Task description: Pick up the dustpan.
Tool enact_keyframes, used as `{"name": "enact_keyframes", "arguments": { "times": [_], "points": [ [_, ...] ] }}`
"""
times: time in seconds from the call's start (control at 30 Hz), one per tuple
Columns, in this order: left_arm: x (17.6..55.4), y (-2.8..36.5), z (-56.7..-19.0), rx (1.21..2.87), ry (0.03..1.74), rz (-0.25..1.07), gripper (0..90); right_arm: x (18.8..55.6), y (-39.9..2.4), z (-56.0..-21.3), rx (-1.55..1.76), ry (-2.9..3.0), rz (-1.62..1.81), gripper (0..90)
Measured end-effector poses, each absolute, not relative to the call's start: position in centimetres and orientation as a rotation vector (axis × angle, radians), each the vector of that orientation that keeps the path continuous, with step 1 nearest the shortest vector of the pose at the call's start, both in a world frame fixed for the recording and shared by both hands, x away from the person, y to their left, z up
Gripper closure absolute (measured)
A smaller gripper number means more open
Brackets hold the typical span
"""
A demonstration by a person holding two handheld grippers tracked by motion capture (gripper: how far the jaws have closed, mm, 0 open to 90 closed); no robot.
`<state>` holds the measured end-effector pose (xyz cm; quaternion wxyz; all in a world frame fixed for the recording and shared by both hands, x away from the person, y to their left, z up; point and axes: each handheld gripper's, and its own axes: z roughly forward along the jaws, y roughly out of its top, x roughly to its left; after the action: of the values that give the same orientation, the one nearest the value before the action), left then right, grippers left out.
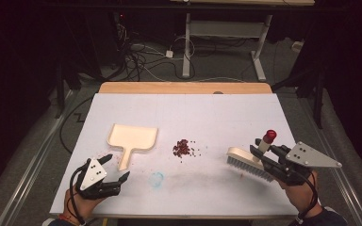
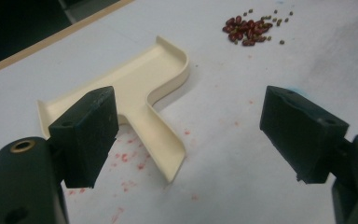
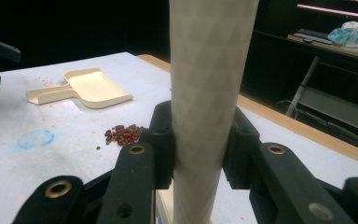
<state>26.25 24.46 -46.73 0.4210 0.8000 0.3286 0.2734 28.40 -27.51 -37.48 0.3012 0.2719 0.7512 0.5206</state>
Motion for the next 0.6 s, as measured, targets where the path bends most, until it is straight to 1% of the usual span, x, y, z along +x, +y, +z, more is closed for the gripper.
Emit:
{"name": "enact_keyframes", "arguments": {
  "times": [0.2, 0.33, 0.47, 0.6],
  "points": [
    [26.2, 24.9, -46.7, 1.99, 0.868, 0.718, 18.7, 28.3, -27.4, -37.5, 0.723, 1.995, 1.377, 69.9],
    [26.2, 25.3, -46.9, 2.004, 0.887, 0.711, 18.7, 28.5, -27.0, -37.5, 0.705, 2.002, 1.369, 69.9],
    [26.6, 25.7, -46.8, 1.984, 0.925, 0.695, 18.5, 28.5, -26.6, -37.7, 0.699, 2.021, 1.36, 69.9],
    [27.3, 25.3, -46.7, 2.033, 0.946, 0.689, 18.2, 28.5, -26.4, -37.7, 0.697, 2.03, 1.357, 69.9]
  ]
}}
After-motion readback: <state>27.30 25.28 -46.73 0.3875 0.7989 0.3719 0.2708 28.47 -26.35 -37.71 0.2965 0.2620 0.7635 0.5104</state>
